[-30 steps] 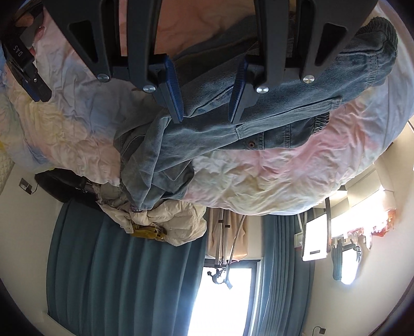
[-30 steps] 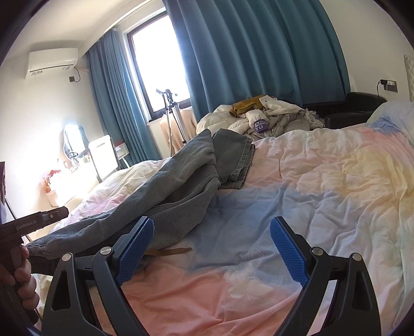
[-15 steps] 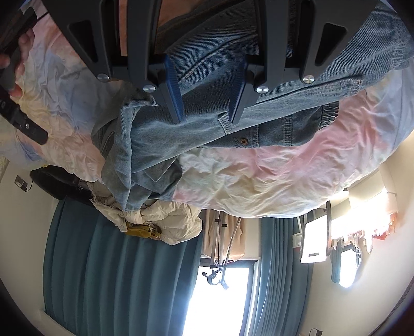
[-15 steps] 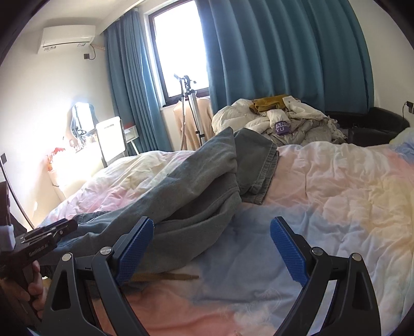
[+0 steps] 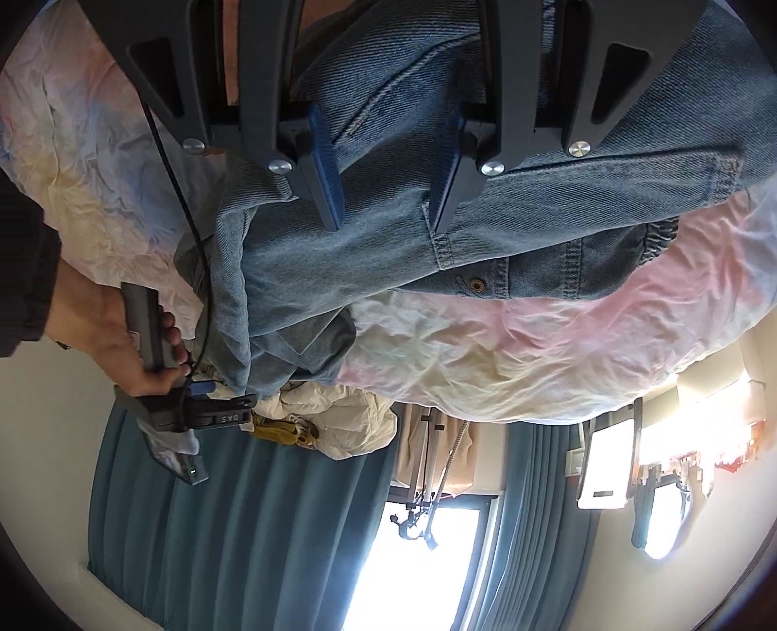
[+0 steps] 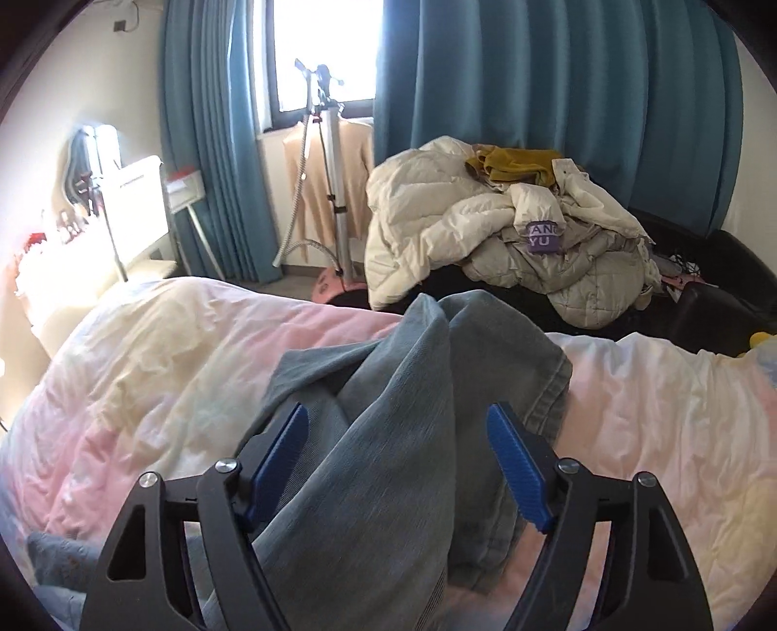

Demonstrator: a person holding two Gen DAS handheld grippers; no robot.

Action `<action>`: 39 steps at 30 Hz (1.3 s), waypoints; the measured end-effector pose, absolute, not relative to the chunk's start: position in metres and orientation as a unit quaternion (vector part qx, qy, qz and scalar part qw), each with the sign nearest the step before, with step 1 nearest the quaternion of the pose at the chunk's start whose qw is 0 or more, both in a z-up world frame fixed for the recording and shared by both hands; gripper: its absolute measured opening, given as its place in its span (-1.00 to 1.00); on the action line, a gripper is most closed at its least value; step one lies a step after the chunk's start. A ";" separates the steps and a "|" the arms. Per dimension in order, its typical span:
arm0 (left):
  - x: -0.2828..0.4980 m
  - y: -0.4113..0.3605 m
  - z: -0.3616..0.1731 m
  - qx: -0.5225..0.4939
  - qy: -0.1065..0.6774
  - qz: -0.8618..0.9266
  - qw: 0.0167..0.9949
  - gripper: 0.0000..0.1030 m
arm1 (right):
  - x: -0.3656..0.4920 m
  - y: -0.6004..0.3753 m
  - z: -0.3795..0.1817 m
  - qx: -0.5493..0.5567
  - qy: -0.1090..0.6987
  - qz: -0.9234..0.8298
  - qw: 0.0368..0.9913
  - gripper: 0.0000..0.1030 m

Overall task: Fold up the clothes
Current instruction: 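Lower the jeans onto the duvet with the left gripper while the right gripper approaches the other leg, then grasp the other jeans leg hem with the right gripper and lift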

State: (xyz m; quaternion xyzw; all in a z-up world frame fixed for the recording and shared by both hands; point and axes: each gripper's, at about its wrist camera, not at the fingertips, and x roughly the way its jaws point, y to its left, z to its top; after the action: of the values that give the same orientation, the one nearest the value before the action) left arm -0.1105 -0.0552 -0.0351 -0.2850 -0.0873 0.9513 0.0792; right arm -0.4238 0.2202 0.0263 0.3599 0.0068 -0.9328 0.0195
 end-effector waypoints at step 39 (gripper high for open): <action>-0.070 -0.062 0.003 -0.224 -0.100 0.960 0.138 -0.27 | -0.140 0.348 0.107 0.277 -0.122 -0.951 -0.062 -0.89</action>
State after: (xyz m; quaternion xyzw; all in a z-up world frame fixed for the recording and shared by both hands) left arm -0.0698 -0.0616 0.0032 -0.2237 -0.0999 0.9596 0.1383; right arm -0.1399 0.3478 0.1065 0.2767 -0.1219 -0.9512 -0.0623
